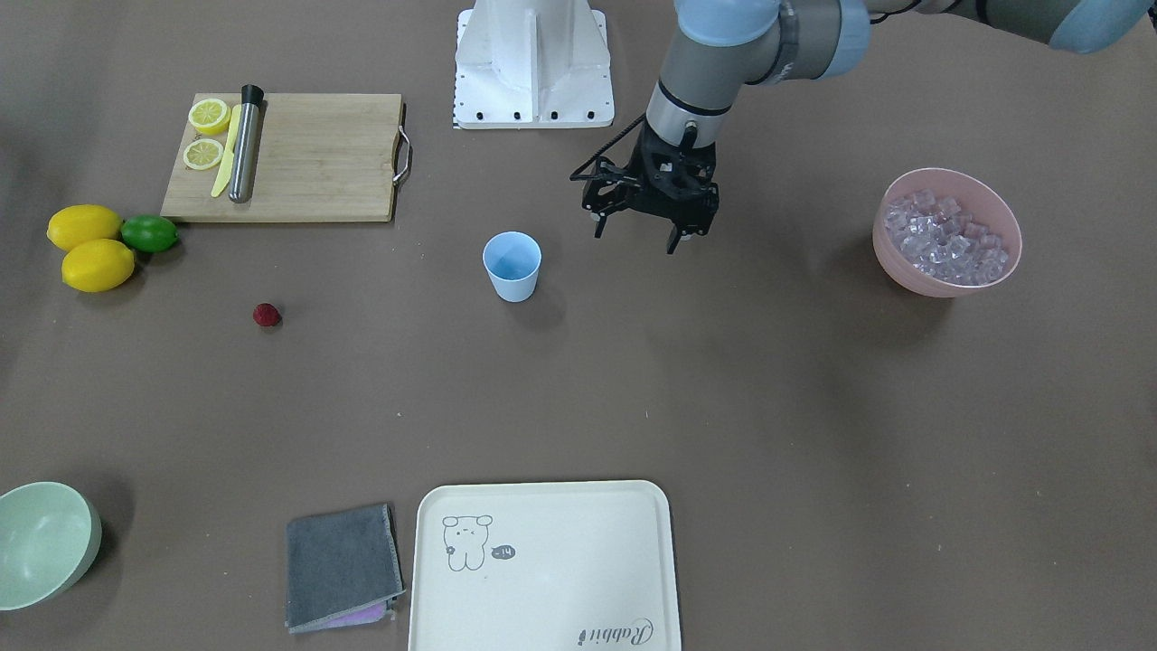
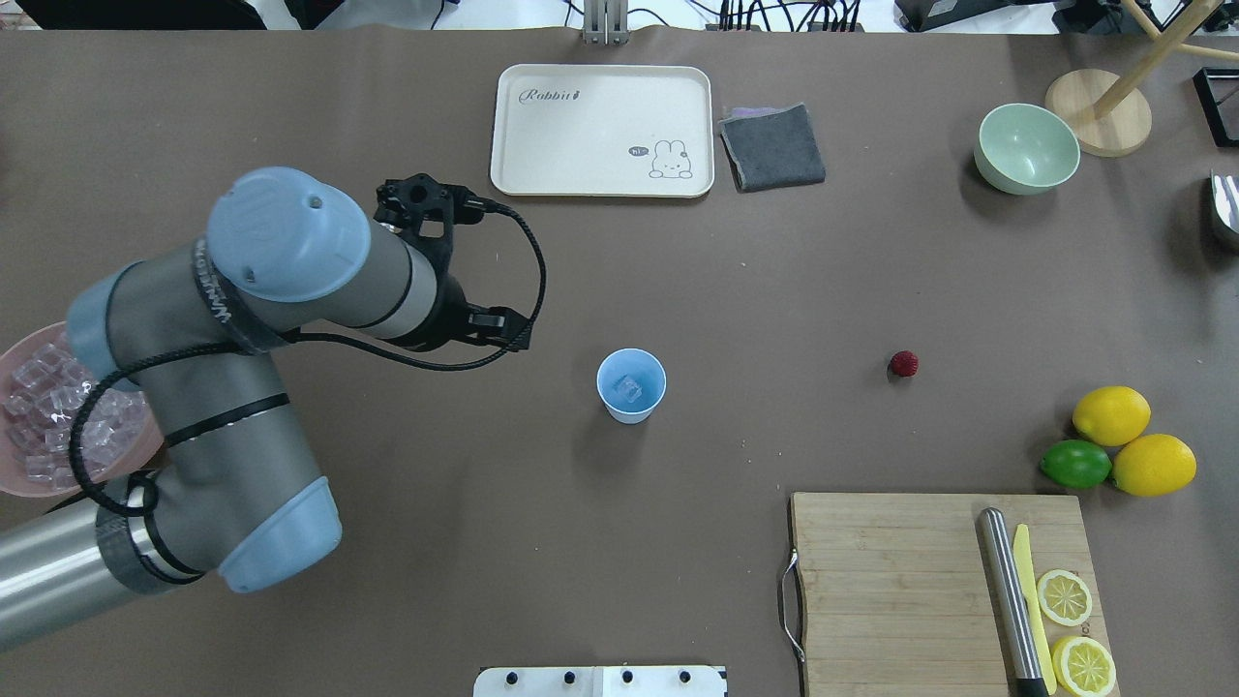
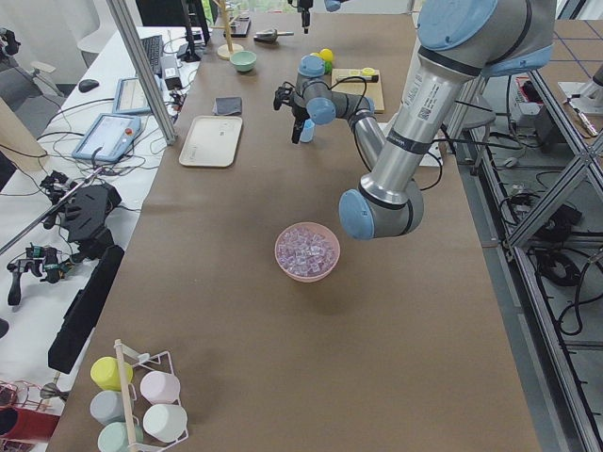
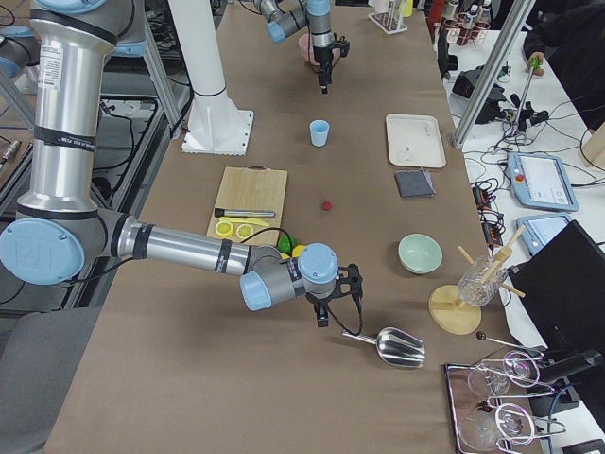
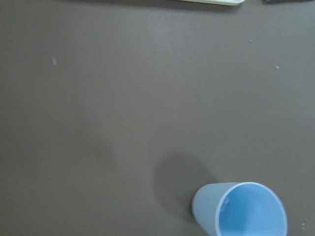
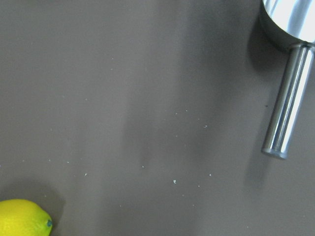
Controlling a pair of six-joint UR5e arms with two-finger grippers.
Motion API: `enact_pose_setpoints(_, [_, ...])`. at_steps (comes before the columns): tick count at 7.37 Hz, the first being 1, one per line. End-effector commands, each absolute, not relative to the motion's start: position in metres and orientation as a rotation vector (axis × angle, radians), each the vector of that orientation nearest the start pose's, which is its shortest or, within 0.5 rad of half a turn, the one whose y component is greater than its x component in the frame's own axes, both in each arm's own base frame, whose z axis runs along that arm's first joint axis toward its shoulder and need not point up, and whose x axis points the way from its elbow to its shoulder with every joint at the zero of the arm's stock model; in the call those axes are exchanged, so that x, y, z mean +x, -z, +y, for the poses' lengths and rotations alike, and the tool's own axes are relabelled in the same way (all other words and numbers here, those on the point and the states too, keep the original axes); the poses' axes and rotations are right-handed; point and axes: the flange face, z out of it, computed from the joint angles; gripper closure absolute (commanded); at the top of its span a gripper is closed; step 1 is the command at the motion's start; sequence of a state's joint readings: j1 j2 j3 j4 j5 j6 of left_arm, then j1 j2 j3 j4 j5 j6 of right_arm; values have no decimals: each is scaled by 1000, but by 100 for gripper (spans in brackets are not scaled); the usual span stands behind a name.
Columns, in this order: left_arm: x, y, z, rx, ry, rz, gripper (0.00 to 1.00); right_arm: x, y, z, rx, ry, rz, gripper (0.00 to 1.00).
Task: Put ice and strawberries in cup
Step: 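Move the left gripper back over the pink ice bowl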
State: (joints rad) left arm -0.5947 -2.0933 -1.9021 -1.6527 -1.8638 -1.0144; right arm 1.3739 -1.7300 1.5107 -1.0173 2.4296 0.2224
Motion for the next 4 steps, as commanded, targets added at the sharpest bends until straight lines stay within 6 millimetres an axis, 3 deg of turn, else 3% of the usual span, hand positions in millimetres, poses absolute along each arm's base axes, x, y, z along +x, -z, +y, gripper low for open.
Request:
enact_pose_setpoints(1, [390,-274,-434,312,-195,804,3,-28,-693,-436,141,127,-897,0])
enact_pose_setpoints(4, [340,-334,-450,355,-337,694,3,-30,-688,-440,157,130,-899,0])
